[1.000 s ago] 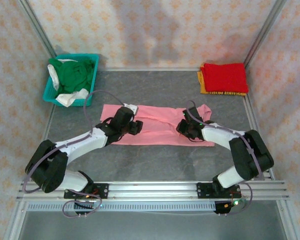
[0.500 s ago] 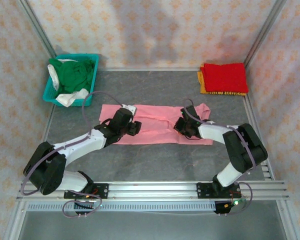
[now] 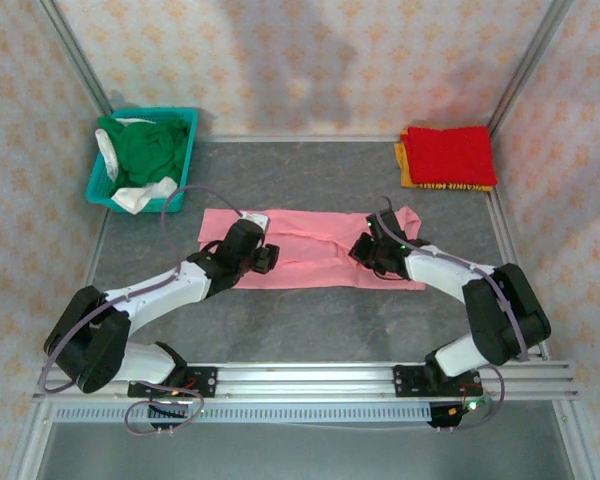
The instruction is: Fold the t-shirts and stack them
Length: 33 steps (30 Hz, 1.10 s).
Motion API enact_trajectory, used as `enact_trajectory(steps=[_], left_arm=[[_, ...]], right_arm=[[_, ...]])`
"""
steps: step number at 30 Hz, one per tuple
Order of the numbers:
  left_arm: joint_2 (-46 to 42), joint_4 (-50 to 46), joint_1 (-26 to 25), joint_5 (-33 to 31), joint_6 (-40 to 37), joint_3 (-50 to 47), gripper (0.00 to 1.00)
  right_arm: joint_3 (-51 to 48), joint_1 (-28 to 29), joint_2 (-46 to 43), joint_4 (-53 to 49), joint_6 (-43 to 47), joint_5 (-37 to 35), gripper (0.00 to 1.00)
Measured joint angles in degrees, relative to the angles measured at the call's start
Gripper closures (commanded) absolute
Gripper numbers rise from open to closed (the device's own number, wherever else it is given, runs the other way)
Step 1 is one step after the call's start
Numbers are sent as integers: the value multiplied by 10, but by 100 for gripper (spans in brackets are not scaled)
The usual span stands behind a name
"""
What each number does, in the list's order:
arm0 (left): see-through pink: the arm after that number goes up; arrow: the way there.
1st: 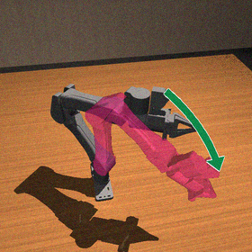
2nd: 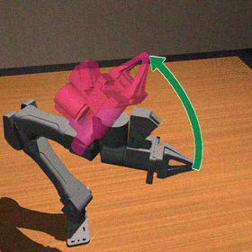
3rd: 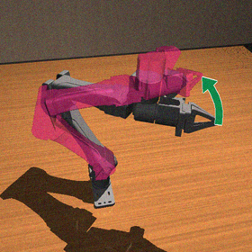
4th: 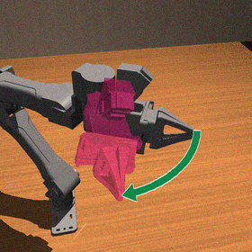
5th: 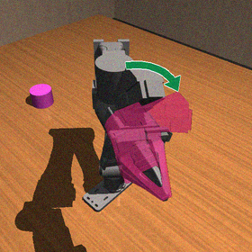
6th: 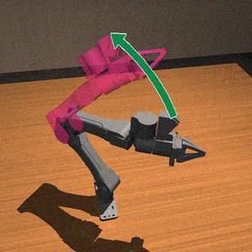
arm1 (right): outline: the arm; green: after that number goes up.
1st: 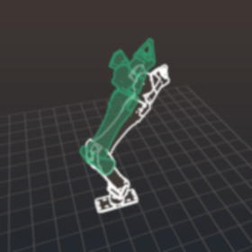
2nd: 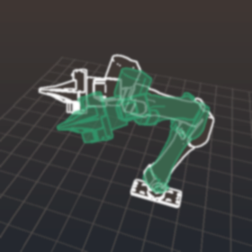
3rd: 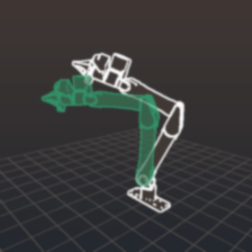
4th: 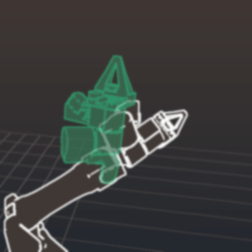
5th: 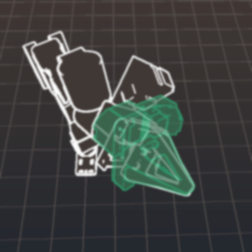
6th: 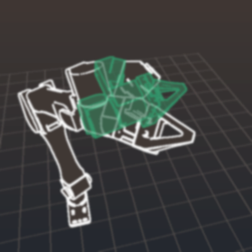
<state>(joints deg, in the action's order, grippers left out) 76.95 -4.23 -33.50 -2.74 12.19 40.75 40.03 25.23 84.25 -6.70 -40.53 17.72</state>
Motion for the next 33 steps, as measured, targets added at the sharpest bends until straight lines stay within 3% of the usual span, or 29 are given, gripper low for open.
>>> enact_trajectory(steps=[13, 19, 23, 28, 33], left_arm=[[8, 24, 0, -5, 3, 0, 36], [15, 28, -7, 25, -1, 24, 38], [53, 33, -40, 38, -15, 77, 42], [122, 37, -82, 61, -37, 131, 50], [222, 36, -134, 80, -64, 208, 56]], right_arm=[[12, -5, -19, -69, 28, -14, 73], [62, -77, -46, -72, 52, -21, 73], [85, -115, -23, -80, 73, -23, 73], [120, -118, 40, -114, 107, -29, 72], [131, -128, 82, -118, 122, -27, 77]])
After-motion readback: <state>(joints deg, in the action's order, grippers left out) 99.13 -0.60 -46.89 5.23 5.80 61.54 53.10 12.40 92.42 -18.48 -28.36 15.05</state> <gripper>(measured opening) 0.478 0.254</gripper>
